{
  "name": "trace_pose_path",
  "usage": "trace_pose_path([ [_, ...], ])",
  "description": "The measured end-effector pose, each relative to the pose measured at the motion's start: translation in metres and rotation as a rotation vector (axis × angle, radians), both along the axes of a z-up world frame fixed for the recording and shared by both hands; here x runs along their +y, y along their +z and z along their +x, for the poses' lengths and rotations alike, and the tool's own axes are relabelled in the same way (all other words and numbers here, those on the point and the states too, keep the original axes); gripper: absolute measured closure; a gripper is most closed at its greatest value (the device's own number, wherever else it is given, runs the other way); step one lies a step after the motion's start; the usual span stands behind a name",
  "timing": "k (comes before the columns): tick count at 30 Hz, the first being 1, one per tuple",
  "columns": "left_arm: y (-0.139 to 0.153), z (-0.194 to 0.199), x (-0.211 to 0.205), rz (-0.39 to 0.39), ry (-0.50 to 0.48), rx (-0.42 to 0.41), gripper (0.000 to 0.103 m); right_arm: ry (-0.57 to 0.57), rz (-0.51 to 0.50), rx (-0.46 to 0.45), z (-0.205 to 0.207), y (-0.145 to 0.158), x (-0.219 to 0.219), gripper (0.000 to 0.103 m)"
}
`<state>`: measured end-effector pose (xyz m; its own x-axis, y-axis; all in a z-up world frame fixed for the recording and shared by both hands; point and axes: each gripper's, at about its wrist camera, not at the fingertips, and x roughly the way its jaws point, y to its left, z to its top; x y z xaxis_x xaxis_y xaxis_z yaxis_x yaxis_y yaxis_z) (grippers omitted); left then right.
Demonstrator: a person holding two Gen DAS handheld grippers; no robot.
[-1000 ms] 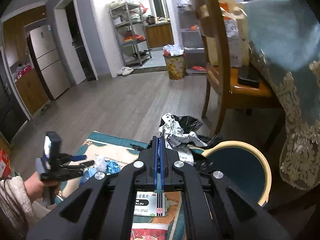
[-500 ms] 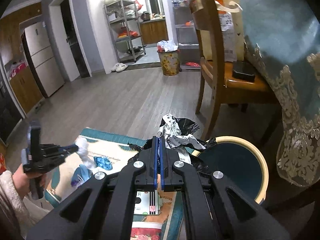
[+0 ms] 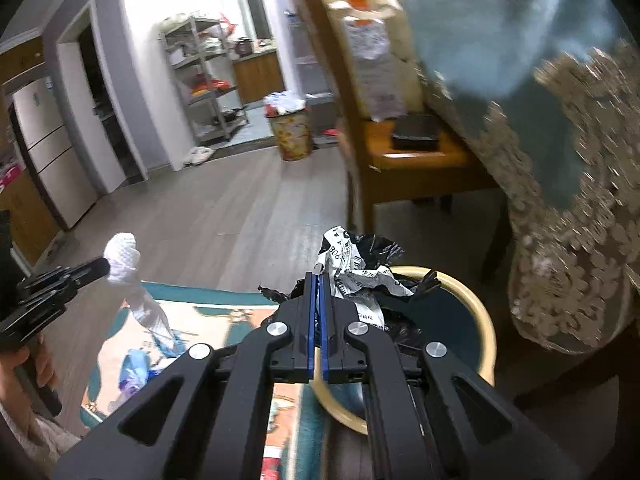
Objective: Collect trash
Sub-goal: 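Carry the black bag and white tissue over the bin and release both, then move both open grippers back over the trash pile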
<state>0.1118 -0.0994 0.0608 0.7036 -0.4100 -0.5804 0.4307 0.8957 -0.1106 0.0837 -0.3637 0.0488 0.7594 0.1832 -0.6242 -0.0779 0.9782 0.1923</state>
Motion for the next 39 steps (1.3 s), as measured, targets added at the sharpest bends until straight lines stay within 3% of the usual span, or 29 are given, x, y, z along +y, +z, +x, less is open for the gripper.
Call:
trace_pose_path([
  [8,-0.032,0.013,-0.093,0.016,-0.126,0.051,0.098,-0.098,-0.009,0.111,0.002,-0.043,-0.043,0.102],
  [16,-0.082,0.032,-0.157,0.043,-0.177,0.118,0.098,-0.136,-0.04,0.219,0.012,-0.084,-0.066,0.102],
  [23,-0.113,0.045,-0.186,0.063,-0.189,0.167,0.098,-0.162,-0.056,0.229,0.023,-0.095,-0.078,0.101],
  [29,-0.12,0.049,-0.182,0.071,-0.17,0.183,0.093,-0.172,-0.059,0.238,0.031,-0.1,-0.08,0.097],
  [34,-0.117,0.051,-0.174,0.058,-0.154,0.185,0.087,-0.175,-0.064,0.227,0.031,-0.098,-0.077,0.078],
  [36,-0.114,0.049,-0.173,0.063,-0.154,0.178,0.085,-0.173,-0.066,0.223,0.031,-0.096,-0.077,0.075],
  [38,-0.11,0.047,-0.17,0.064,-0.15,0.167,0.073,-0.18,-0.064,0.21,0.029,-0.091,-0.076,0.066],
  [39,-0.108,0.046,-0.168,0.059,-0.149,0.163,0.066,-0.182,-0.063,0.204,0.029,-0.089,-0.076,0.054],
])
